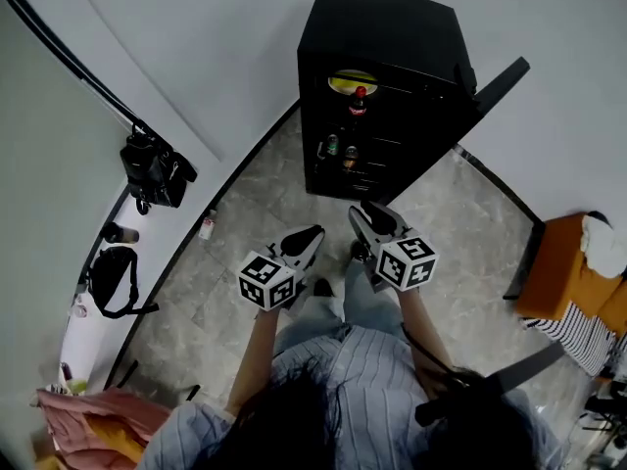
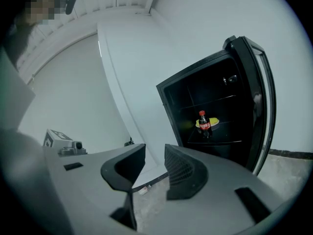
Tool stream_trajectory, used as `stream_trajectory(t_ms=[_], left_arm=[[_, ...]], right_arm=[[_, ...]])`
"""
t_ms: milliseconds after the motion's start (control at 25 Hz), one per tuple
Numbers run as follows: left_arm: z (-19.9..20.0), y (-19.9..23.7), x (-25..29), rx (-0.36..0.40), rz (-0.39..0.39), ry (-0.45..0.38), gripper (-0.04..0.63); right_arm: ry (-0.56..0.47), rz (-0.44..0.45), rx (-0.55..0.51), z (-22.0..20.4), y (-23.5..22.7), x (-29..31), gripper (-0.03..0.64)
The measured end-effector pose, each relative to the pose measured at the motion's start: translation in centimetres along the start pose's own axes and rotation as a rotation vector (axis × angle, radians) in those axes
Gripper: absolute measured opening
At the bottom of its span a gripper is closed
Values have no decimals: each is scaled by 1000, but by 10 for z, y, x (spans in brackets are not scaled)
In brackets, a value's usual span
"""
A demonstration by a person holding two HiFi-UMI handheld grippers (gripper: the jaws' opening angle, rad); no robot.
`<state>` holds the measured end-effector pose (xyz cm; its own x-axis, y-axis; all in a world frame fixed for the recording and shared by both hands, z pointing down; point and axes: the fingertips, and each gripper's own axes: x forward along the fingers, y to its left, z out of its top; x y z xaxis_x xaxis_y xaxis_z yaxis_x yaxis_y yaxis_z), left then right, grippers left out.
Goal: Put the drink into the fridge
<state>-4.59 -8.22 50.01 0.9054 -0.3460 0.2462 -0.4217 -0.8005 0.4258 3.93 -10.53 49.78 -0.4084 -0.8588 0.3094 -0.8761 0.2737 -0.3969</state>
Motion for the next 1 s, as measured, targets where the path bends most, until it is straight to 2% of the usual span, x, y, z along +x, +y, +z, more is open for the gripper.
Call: stream_trajectory(t_ms=[280,600,1000], left_arm=[[-3,5,-9,-54,22,-45,29],[0,10,-12,-82,68,-83,29],[5,-31,-6,-56,96,-108,29]], right_arm=[[41,-1,3,-6,6,-7,115],[70,45,-7,-5,16,-6,112],[60,84,-58,3,17,-42,110]])
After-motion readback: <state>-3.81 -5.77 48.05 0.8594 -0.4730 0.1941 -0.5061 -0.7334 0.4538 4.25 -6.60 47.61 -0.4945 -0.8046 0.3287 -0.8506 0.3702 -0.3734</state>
